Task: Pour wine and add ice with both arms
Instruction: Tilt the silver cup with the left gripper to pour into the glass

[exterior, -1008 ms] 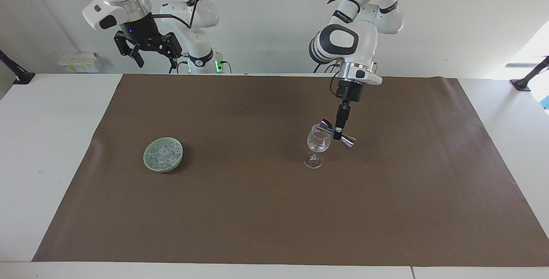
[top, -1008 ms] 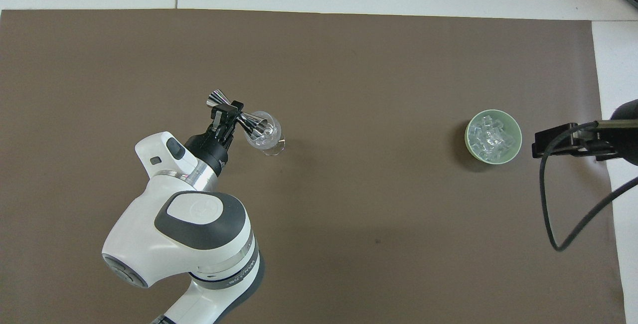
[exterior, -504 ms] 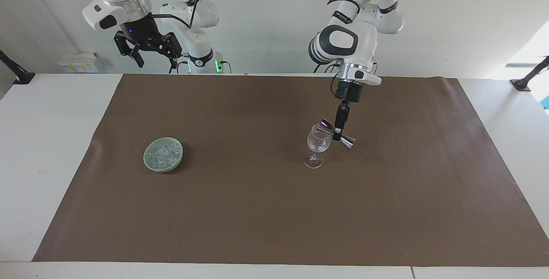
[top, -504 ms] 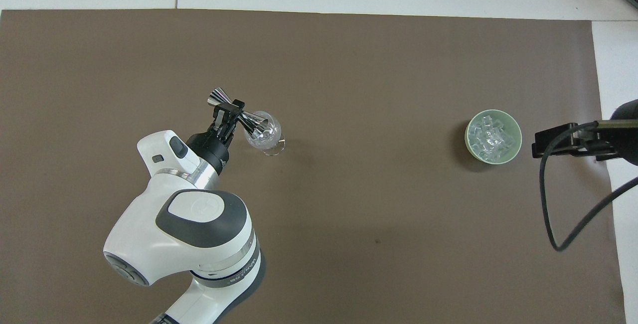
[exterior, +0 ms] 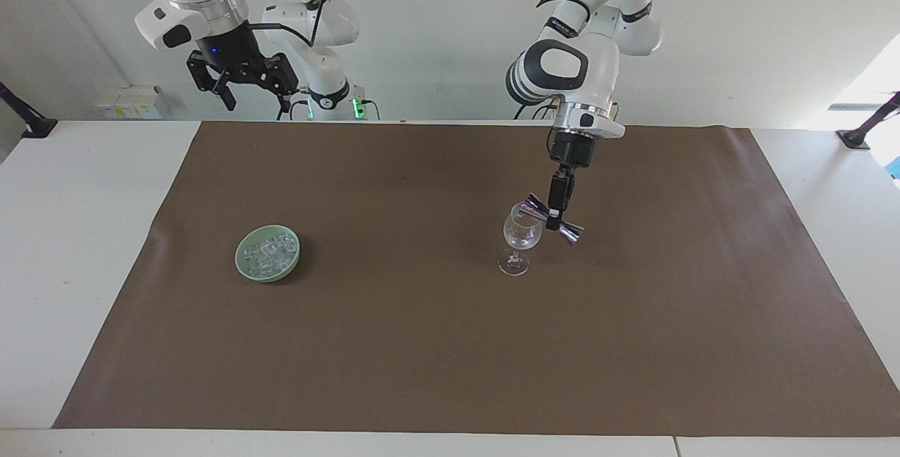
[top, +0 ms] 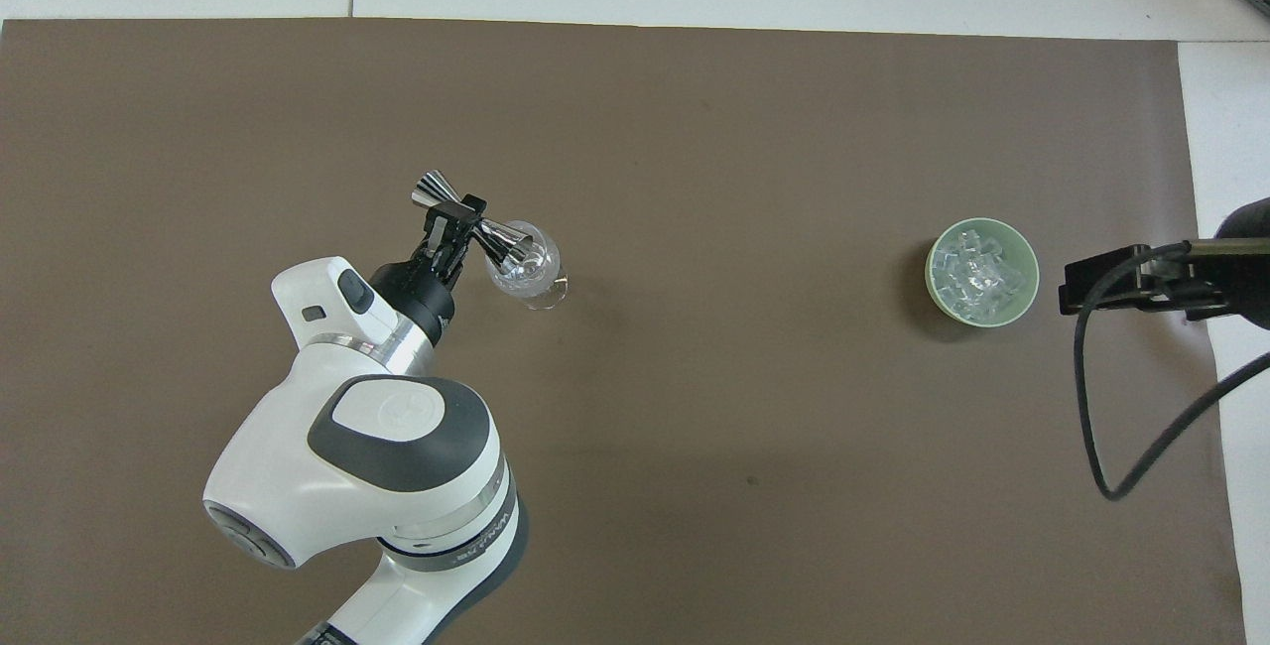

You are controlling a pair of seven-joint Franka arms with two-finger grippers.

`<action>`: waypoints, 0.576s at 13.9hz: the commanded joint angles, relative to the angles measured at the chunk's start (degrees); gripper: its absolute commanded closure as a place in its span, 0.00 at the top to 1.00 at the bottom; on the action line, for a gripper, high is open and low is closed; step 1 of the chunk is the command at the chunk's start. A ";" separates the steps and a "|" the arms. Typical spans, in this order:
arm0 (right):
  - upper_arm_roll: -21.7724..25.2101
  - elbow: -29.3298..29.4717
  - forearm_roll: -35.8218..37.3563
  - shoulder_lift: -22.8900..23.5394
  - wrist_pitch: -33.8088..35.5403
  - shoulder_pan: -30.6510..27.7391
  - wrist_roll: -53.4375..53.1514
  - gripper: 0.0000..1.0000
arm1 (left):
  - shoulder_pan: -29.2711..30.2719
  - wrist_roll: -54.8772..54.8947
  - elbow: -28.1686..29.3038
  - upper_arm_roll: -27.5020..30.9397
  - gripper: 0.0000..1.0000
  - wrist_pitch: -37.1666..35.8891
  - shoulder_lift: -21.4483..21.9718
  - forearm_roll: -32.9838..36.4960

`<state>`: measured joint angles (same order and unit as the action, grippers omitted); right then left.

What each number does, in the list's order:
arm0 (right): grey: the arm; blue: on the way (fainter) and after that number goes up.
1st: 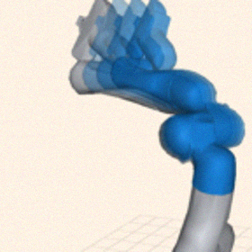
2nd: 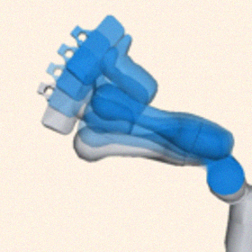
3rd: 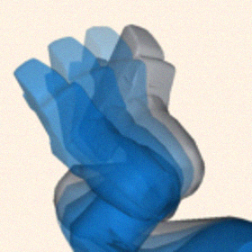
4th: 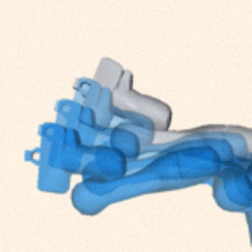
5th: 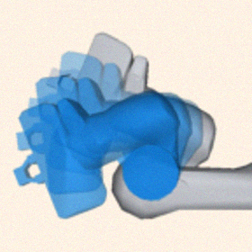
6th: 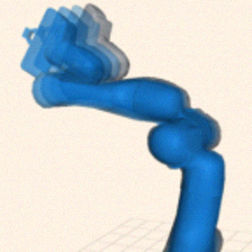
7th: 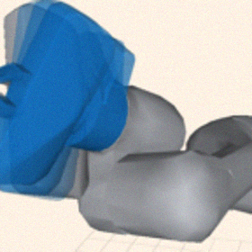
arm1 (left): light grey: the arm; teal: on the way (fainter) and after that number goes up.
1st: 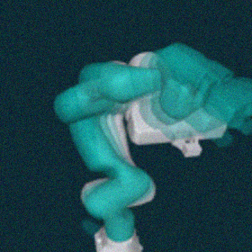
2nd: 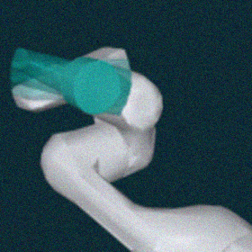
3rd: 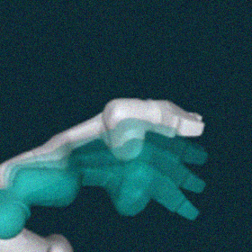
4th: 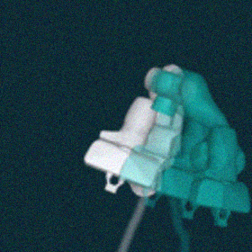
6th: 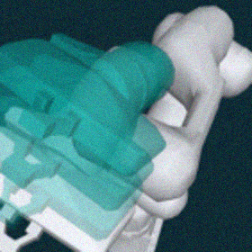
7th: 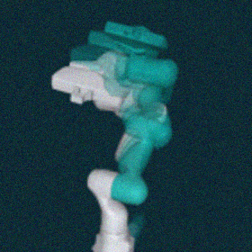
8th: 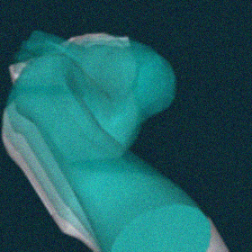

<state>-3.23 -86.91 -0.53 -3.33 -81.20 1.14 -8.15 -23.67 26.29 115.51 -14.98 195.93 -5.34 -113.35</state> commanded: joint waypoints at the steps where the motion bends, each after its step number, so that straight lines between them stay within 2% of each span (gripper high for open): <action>1: -0.46 -1.42 -0.87 -1.33 -0.09 -0.78 -0.64 1.00 | 0.29 2.01 -1.25 0.13 0.00 1.12 -0.64 0.32; 8: -0.29 -1.42 -0.87 -1.33 -0.09 -1.14 -0.20 1.00 | 0.47 5.96 -2.04 0.13 0.00 1.29 -0.64 0.32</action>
<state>-3.14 -86.91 -0.53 -3.33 -81.20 1.11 -8.15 -23.48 30.53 114.98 -14.77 196.03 -5.34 -113.29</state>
